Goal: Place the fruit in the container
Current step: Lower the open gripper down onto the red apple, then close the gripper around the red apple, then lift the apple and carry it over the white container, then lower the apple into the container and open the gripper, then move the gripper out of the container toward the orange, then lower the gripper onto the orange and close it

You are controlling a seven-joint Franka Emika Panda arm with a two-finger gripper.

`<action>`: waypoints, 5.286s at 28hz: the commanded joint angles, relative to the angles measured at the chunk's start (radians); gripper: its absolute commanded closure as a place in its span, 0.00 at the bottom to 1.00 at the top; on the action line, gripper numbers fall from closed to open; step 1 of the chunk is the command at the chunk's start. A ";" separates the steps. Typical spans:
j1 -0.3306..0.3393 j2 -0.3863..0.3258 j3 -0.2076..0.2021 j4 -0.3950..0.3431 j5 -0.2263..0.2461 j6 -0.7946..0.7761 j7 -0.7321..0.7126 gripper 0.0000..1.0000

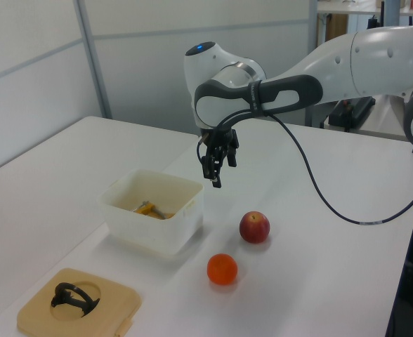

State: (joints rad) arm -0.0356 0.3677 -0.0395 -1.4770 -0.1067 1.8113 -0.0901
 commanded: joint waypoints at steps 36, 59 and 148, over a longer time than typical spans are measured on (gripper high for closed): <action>0.042 -0.202 0.010 -0.542 -0.076 0.395 -0.022 0.00; 0.033 -0.127 0.007 -0.542 -0.200 0.372 -0.022 0.70; 0.295 -0.024 0.012 -0.359 -0.087 0.145 0.056 0.00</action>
State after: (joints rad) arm 0.2410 0.3278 -0.0204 -1.8358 -0.1626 1.9377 -0.0617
